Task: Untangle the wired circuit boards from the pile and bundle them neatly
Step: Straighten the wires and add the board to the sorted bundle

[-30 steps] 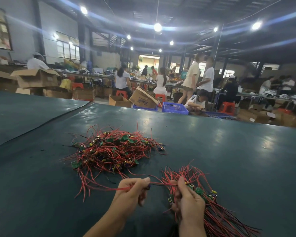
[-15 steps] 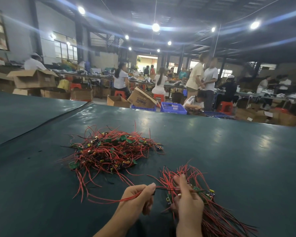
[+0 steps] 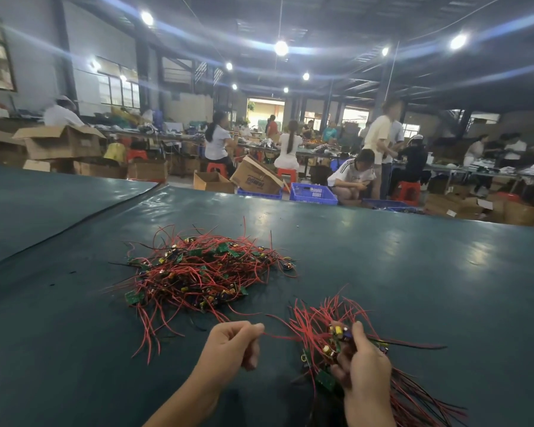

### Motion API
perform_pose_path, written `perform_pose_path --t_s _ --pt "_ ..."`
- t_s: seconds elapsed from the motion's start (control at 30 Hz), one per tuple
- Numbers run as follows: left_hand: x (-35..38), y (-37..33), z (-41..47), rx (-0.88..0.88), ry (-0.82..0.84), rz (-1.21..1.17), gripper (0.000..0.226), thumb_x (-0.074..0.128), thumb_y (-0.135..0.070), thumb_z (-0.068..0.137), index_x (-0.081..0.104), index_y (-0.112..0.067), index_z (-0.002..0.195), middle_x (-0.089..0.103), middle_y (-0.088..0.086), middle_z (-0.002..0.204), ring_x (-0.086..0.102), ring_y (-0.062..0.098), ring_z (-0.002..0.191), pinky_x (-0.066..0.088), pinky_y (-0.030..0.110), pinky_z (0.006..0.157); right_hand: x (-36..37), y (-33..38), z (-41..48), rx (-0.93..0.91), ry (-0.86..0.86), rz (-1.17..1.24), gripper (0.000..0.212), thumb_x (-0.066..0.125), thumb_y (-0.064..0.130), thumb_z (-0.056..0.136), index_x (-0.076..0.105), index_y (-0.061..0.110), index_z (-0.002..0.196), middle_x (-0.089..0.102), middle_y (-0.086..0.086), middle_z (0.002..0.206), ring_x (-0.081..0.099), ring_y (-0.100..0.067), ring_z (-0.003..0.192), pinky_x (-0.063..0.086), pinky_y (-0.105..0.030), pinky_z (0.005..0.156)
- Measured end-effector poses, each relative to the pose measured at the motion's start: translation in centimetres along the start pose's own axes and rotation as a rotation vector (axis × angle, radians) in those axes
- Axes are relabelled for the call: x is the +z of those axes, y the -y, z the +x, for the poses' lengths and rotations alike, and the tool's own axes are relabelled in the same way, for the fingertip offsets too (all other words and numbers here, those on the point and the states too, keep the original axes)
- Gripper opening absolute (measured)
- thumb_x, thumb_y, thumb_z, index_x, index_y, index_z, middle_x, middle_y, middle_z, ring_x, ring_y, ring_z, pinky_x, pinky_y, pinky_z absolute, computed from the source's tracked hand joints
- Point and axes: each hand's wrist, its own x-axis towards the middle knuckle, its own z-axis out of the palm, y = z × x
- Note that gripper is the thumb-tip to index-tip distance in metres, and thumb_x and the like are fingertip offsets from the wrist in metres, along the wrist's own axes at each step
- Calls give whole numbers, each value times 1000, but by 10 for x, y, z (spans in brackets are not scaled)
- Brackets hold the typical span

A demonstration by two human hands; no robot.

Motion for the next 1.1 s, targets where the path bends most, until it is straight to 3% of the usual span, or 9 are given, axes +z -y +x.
perform_pose_path --t_s 0.13,0.37,0.57,0.67,0.77,0.83,0.9,1.0,1.1 --pt "5 0 0 -76 3 -92 51 48 -7 95 47 -7 45 46 12 44 42 16 38 36 21 44 0 -2 0 -28 59 32 43 54 30 97 75 2 73 36 4 38 25 -5 28 23 -15 30" --pt "-5 -2 5 -140 -127 -226 49 55 -19 93 56 -14 45 52 8 49 45 16 42 37 23 45 9 -4 -5 -32 36 64 35 58 27 95 67 3 70 54 1 44 33 -6 29 25 -15 30" --pt "-18 0 12 -161 -194 -280 39 52 -29 95 67 -11 64 61 9 61 51 15 48 39 26 51 9 6 -8 115 44 279 26 52 28 99 64 9 85 70 0 60 32 -4 29 25 -11 30" --pt "-25 7 16 -68 -233 -61 36 50 -24 98 67 -9 70 66 6 66 56 17 58 41 29 56 7 8 -10 154 30 303 13 55 12 96 62 3 101 74 -7 88 42 -3 34 32 -13 31" --pt "-38 14 20 154 -276 425 23 55 -23 96 67 -25 76 65 -5 75 56 11 70 43 27 65 5 8 -11 157 -11 310 11 54 9 97 59 3 105 71 -14 99 52 -3 38 36 -13 33" --pt "-49 20 22 274 -333 817 6 61 -27 91 67 -30 91 63 -12 106 55 12 99 44 31 85 5 9 -12 185 -13 351 14 53 14 98 58 5 107 70 -15 96 55 -3 38 35 -12 32" --pt "-58 28 25 227 -348 1050 22 62 -34 88 63 -31 110 48 -9 134 41 18 126 34 39 103 5 11 -13 226 3 417 19 50 21 100 57 7 111 70 -13 97 56 -2 38 35 -11 31" --pt "-63 30 27 162 -331 1038 39 61 -36 89 55 -30 127 36 -3 149 32 23 137 29 45 109 2 14 -15 286 33 516 24 44 23 102 55 7 117 71 -9 95 57 -2 40 39 -11 32" --pt "-64 27 32 282 -388 925 44 65 -27 87 53 -26 129 42 -1 144 42 23 130 35 45 104 0 19 -17 306 53 633 24 42 11 100 59 6 117 74 -2 89 61 -1 45 41 -11 35"
